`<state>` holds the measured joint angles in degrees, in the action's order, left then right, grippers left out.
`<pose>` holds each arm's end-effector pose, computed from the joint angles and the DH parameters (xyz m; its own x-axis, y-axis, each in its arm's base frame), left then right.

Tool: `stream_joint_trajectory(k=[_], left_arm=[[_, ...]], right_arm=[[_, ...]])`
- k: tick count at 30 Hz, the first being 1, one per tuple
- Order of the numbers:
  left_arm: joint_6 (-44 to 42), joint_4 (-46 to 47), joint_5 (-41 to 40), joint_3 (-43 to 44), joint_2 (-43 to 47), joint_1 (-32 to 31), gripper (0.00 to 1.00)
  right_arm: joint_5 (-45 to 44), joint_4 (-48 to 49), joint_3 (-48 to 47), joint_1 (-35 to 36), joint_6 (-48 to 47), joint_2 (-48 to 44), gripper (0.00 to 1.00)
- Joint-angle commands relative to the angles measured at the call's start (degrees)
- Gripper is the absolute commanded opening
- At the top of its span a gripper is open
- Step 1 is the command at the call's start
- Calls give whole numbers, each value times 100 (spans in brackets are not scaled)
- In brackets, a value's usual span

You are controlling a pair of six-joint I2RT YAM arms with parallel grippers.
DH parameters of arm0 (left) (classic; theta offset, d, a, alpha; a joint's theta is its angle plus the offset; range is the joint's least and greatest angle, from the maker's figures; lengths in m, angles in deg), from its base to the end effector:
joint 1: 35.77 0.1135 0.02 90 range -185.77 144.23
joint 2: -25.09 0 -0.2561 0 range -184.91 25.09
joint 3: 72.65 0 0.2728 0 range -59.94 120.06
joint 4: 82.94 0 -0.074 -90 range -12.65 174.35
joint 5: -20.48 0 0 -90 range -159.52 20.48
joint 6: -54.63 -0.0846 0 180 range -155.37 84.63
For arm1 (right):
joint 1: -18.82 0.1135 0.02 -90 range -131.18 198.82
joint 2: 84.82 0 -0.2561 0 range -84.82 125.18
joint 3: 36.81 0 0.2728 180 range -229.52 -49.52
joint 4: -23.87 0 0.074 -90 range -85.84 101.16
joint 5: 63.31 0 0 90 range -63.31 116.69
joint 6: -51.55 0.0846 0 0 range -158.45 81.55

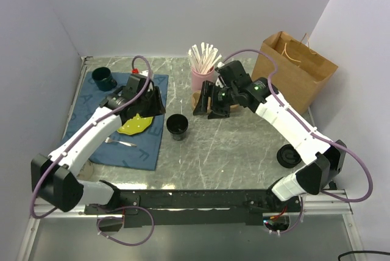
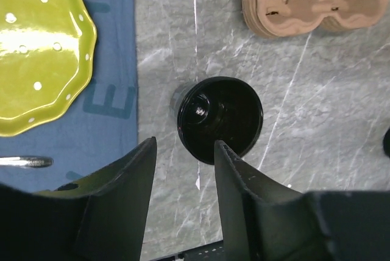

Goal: Pack the takeout coffee

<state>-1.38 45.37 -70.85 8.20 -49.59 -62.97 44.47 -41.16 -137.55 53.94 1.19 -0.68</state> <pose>0.2986 -0.1512 0.2767 -0.7735 -0.2308 -0.5902 0.0121 0.9257 -0.3780 0.2778 0.2270 0.3306 -0.9265 0.0911 -0.3652 -0.1591 0.7846 0.5992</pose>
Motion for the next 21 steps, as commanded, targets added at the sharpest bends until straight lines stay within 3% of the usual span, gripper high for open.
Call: stream_joint_trajectory(k=[1, 5, 15, 21], left_arm=[[-192, 426, 299, -11, -240, 13, 48], [-236, 453, 378, 33, -504, 13, 45], [-535, 576, 651, -64, -1057, 13, 29], [-500, 699, 774, -327, -1084, 13, 29]], right_arm=[[-99, 415, 5, 162, 79, -100, 70], [-213, 371, 31, 250, 53, -38, 65], [-381, 274, 198, 277, -53, -178, 63], [-381, 327, 163, 277, -114, -214, 63]])
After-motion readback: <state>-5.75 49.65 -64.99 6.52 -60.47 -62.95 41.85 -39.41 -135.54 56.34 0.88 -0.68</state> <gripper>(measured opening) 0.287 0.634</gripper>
